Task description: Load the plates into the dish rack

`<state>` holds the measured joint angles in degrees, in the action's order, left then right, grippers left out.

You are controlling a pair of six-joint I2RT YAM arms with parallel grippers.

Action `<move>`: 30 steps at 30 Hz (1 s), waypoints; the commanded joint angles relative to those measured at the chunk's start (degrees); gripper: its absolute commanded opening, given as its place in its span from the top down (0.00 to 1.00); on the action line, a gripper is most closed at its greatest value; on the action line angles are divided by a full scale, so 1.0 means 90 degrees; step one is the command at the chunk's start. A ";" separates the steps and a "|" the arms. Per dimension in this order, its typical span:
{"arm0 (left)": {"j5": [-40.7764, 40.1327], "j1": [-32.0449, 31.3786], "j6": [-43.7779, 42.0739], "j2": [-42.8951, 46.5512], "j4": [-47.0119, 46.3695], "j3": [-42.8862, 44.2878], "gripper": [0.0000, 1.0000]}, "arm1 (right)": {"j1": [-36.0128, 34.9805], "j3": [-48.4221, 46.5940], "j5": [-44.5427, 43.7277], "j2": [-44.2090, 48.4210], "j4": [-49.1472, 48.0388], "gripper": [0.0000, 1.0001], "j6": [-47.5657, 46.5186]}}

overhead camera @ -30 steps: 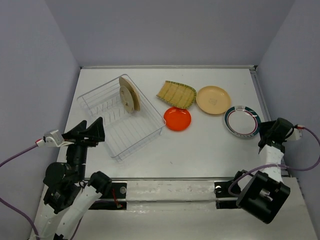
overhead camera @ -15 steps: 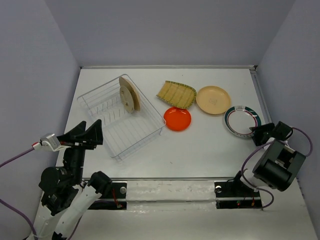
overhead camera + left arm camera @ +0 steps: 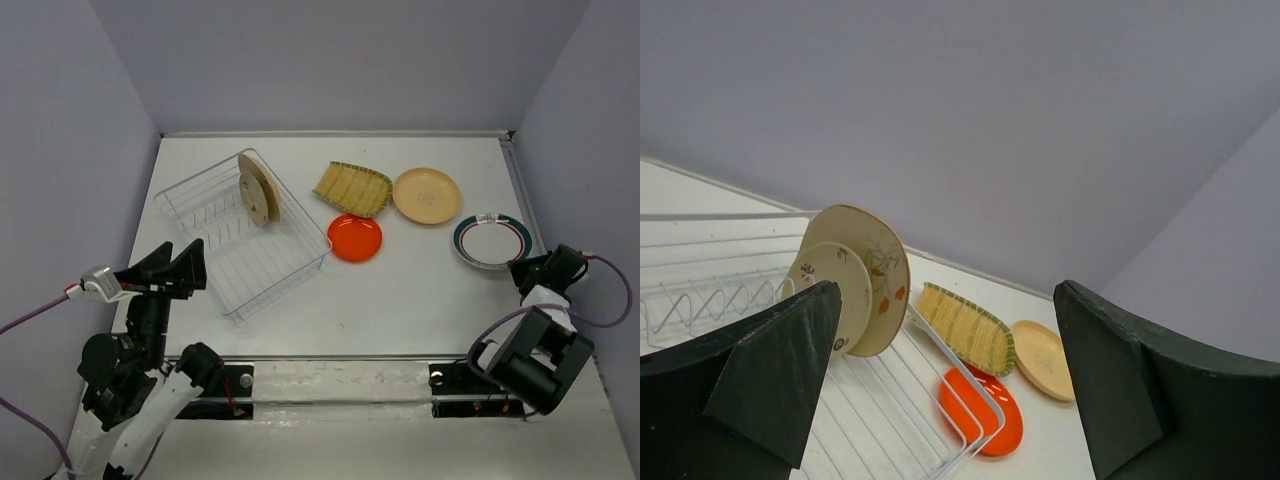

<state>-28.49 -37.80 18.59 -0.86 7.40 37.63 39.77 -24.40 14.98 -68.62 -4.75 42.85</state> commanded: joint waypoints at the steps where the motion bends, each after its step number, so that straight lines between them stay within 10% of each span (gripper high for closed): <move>1: 0.0002 -0.0009 -0.0102 -0.0187 -0.0382 0.0048 0.01 | -0.0159 -0.0081 -0.0581 0.1547 0.0810 0.93 -0.0318; 6: 0.0031 0.0118 -0.0112 -0.0324 -0.0422 0.0048 0.01 | -0.1825 -0.1259 -0.2050 0.3150 0.1640 0.93 -0.0406; 15: 0.0001 0.0450 -0.0083 -0.0665 -0.0422 0.0067 0.01 | -0.5533 -0.3585 -0.3702 0.2285 0.1642 0.93 -0.0854; 20: 0.0002 0.0684 -0.0054 -0.0909 -0.0412 0.0096 0.01 | -0.8717 -0.5644 -0.6173 0.0295 0.1505 0.93 -0.2354; 30: -0.0594 0.0929 0.0073 -0.0754 -0.0246 0.0145 0.01 | -1.0920 -1.0166 -0.7474 -0.4042 0.0997 0.93 -0.4115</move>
<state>-30.06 -29.85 18.57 -8.49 7.09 37.65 -53.63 -103.09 -42.48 -98.59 11.27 14.17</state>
